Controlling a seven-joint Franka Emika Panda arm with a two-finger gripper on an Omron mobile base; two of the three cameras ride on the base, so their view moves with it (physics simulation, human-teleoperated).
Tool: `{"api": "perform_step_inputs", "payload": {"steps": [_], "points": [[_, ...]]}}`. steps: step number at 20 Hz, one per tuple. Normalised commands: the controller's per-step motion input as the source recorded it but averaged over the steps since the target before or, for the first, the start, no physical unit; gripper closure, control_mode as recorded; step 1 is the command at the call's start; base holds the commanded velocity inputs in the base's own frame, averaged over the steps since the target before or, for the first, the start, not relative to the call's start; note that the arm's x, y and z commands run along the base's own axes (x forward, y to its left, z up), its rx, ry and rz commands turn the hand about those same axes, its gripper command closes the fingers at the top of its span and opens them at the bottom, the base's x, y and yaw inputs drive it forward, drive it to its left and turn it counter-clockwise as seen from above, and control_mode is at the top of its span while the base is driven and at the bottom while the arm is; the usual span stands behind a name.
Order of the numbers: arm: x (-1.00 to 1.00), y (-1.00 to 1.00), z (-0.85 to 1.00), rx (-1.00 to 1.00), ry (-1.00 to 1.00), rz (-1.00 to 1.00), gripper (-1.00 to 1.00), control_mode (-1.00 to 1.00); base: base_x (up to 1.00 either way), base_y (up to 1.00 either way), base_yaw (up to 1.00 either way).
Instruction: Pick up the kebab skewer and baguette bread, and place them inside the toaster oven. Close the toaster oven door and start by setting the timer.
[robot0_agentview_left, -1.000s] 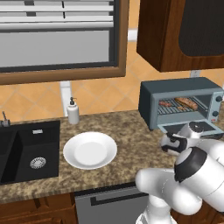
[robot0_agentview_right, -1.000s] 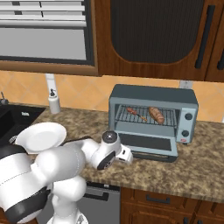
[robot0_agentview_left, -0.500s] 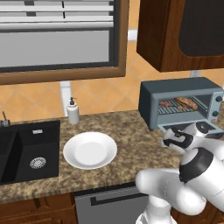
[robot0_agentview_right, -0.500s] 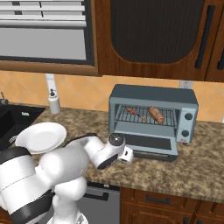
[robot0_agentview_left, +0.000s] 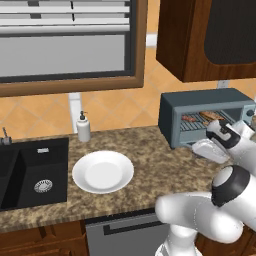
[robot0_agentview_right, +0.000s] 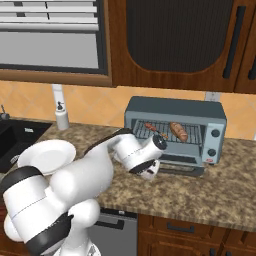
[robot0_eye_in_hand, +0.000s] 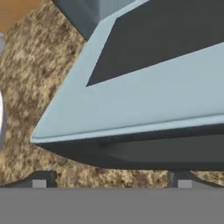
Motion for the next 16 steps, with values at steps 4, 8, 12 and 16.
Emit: {"api": "perform_step_inputs", "payload": {"steps": [4, 8, 12, 16], "points": [[0.27, 0.01, 0.12, -0.04, -0.46, -0.08, -1.0, -1.0, 0.0, 0.0, 0.0], [0.26, 0.35, 0.0, -0.13, -0.52, -0.11, -1.0, -1.0, 0.0, 0.0, 0.0], [0.09, 0.66, 0.0, -0.22, -0.5, -0.15, -1.0, -1.0, 0.0, 0.0, 0.0], [0.24, 0.87, -0.01, -0.27, -0.49, -0.2, -1.0, -1.0, 0.0, 0.0, 0.0]]}}
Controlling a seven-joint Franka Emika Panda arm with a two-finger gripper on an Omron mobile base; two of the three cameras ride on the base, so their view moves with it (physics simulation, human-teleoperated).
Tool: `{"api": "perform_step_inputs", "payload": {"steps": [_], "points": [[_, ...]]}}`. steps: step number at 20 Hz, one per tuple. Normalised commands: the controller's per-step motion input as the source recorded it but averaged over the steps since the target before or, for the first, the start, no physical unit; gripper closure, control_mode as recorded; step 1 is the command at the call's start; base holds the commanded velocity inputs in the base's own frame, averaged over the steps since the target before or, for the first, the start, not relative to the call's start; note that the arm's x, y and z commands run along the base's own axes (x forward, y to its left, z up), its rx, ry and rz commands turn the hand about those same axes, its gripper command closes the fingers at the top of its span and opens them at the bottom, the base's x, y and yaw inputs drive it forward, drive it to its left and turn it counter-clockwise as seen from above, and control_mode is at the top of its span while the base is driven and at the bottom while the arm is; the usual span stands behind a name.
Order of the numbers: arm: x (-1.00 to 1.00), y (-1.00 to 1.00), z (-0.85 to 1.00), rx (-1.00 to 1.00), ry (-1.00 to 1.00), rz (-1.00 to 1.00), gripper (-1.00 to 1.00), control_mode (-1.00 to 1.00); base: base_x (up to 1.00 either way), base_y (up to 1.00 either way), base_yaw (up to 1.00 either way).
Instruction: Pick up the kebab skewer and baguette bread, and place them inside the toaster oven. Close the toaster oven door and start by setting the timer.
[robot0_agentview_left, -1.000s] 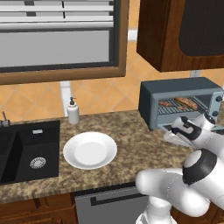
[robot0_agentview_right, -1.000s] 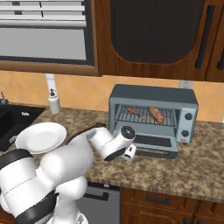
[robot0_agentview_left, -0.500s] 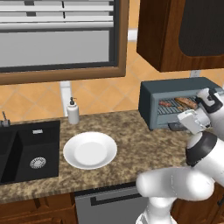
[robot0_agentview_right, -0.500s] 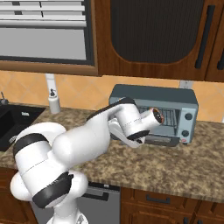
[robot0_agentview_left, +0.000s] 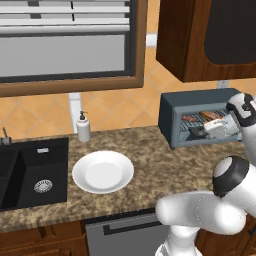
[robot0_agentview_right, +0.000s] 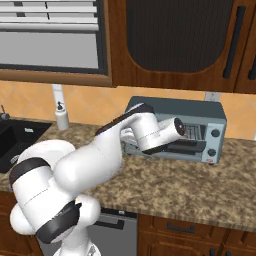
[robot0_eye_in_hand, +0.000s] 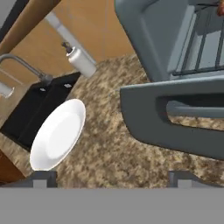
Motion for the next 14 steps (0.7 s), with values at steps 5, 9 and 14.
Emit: {"api": "perform_step_inputs", "payload": {"steps": [5, 9, 14], "points": [[0.38, 0.94, -0.04, -0.28, -0.43, -0.24, -1.0, -1.0, 0.0, 0.0, 0.0], [0.44, 0.17, 0.02, -0.24, -0.2, -0.26, -1.0, -1.0, 0.0, 0.0, 0.0], [0.45, -0.26, 0.07, -0.19, -0.01, -0.23, -1.0, -1.0, 0.0, 0.0, 0.0]]}}
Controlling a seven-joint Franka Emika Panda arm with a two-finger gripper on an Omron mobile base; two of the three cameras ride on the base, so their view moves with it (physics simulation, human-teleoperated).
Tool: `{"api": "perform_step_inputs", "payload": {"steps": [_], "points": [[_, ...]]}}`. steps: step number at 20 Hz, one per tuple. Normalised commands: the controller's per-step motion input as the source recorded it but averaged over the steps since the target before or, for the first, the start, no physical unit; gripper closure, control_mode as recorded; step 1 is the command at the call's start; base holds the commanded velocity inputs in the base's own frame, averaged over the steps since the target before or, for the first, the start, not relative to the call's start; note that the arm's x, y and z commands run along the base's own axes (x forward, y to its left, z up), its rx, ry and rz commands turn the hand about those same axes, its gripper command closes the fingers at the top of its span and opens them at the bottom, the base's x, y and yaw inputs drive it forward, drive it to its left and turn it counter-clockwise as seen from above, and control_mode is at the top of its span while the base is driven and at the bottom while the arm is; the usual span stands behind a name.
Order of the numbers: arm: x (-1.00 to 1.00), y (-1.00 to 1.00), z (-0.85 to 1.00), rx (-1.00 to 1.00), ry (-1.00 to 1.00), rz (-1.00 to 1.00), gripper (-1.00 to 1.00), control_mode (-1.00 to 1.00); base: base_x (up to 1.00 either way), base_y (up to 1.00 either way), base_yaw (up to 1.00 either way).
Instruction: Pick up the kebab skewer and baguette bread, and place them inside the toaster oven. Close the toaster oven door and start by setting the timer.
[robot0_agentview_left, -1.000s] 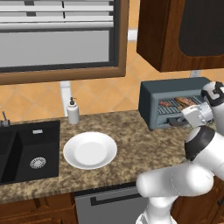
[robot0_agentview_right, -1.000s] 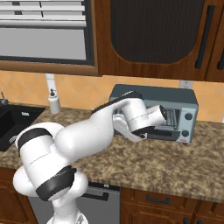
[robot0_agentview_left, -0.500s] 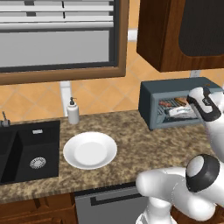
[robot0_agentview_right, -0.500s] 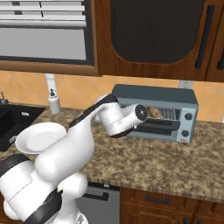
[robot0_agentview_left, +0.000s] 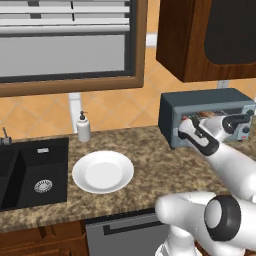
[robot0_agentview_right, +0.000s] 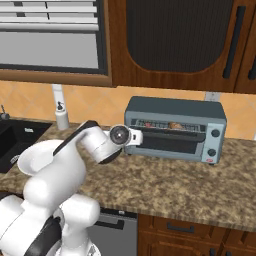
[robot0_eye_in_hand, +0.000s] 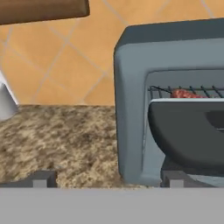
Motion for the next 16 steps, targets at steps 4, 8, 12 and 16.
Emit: {"api": "perform_step_inputs", "payload": {"steps": [4, 8, 12, 16], "points": [[0.48, -0.53, 0.14, -0.18, 0.0, -0.22, -1.0, -1.0, 0.0, 0.0, 0.0], [0.42, -0.52, 0.21, -0.18, 0.0, -0.2, -1.0, -1.0, 0.0, 0.0, 0.0], [0.27, -0.15, 0.05, -0.11, -0.01, -0.15, -1.0, -1.0, 0.0, 0.0, 0.0], [0.23, 0.0, 0.0, -0.05, -0.02, -0.11, -1.0, -1.0, 0.0, 0.0, 0.0]]}}
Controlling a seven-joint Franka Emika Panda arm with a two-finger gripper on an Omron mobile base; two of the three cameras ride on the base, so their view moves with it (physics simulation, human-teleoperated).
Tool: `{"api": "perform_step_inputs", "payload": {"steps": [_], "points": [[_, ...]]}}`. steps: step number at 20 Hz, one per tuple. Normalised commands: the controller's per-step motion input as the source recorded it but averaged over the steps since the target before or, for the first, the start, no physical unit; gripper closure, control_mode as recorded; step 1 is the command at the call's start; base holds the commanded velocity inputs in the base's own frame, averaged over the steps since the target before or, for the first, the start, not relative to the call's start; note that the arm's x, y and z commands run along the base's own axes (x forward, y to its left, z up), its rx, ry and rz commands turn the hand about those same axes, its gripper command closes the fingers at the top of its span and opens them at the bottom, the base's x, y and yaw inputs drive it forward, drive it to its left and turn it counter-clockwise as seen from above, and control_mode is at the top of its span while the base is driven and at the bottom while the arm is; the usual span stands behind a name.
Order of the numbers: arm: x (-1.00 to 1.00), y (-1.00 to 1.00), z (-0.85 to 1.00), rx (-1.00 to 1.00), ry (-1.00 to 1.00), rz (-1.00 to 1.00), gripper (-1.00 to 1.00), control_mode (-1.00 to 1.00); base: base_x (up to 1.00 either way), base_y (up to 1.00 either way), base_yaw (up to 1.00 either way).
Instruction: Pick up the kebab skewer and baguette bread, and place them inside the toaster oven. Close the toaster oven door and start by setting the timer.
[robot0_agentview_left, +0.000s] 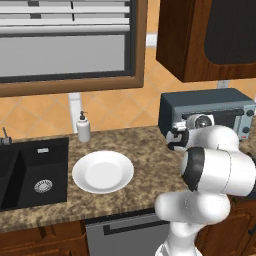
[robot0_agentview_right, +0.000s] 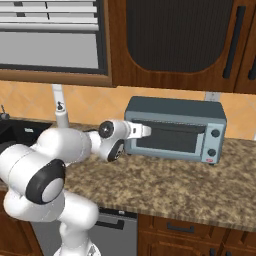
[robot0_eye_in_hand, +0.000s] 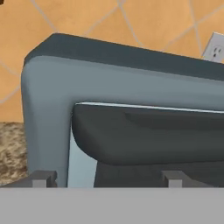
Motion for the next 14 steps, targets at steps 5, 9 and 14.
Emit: {"api": "perform_step_inputs", "payload": {"steps": [5, 9, 14], "points": [[-0.27, -0.01, 0.05, -0.01, -0.01, -0.06, -1.0, -1.0, 0.0, 0.0, 0.0], [-0.48, -0.06, 0.35, 0.0, 0.0, -0.02, -1.0, -1.0, 0.0, 0.0, 0.0], [-0.79, -0.12, 0.77, 0.02, 0.1, 0.0, -1.0, -1.0, 0.0, 0.0, 0.0]]}}
